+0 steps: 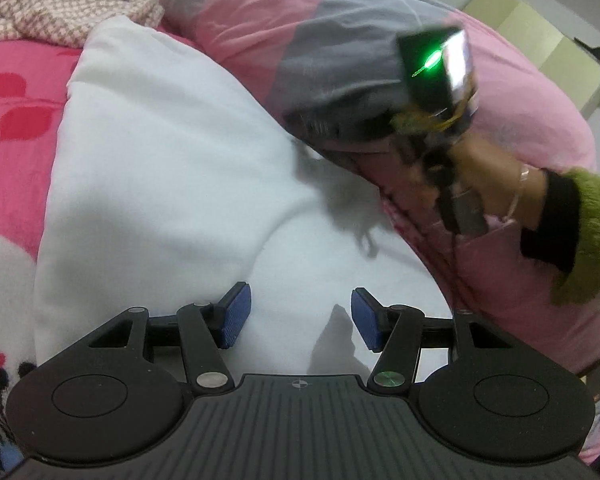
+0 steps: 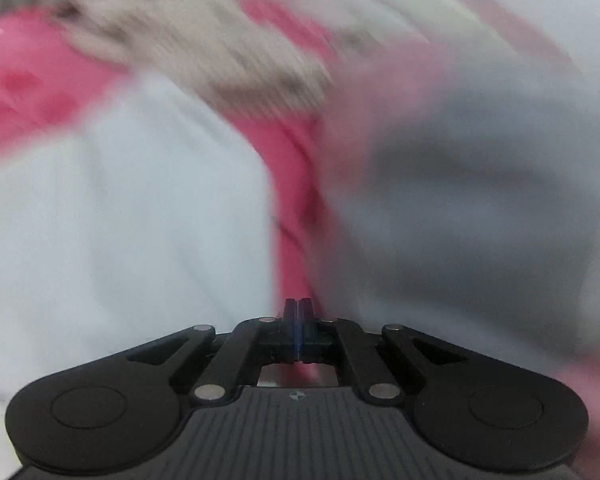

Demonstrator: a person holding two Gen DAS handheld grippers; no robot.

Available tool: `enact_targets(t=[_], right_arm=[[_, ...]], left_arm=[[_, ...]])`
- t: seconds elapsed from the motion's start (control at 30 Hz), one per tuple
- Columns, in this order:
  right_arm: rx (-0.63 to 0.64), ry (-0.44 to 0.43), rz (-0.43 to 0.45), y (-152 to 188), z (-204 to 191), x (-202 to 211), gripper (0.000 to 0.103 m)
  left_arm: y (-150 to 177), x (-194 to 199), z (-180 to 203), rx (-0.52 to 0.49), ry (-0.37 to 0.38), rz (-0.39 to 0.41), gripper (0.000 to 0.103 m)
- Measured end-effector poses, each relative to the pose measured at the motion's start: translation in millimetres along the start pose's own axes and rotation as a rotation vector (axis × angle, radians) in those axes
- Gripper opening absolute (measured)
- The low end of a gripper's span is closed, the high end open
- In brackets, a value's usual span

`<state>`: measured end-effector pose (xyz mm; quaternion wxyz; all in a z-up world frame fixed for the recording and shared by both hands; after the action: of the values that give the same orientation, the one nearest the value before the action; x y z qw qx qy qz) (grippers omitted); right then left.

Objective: Fold clothes

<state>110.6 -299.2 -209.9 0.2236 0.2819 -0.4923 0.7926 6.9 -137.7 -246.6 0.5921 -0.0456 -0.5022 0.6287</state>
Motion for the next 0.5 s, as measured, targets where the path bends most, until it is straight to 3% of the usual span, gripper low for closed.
enact_targets(t=[0.07, 0.13, 0.17, 0.27, 0.37, 0.5], right_arm=[[0.017, -0.084, 0.076, -31, -18, 8, 0.0], [-0.049, -0.18, 0.11, -61, -22, -3, 0.005], [-0.099, -0.237, 0.108, -77, -21, -13, 0.014], [-0.198, -0.397, 0.034, -113, -23, -49, 0.044], [-0.165, -0.456, -0.045, -135, -31, -77, 0.053], [-0.111, -0.527, -0.165, -147, -38, -110, 0.055]], left_arm=[[1, 0, -1, 0.0, 0.004, 0.004, 0.056], [2, 0, 0, -0.012, 0.001, 0.01, 0.056], [2, 0, 1, -0.02, 0.0, 0.013, 0.056], [3, -1, 3, -0.042, -0.002, 0.021, 0.056], [2, -1, 3, -0.027, 0.005, 0.025, 0.056], [-1, -2, 2, -0.001, 0.02, 0.023, 0.056]])
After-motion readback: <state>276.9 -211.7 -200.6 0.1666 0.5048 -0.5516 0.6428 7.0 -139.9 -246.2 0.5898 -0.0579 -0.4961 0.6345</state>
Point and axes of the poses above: each gripper's, at about its wrist camera, not at the fingertips, and x roughly against the way its jaws point, z to its right, y to its underside, the point moved 5 cm from there along -x, roughly the way its jaws point, and after that the axes turned 6 degrees about -x, right-handed, at the moved point
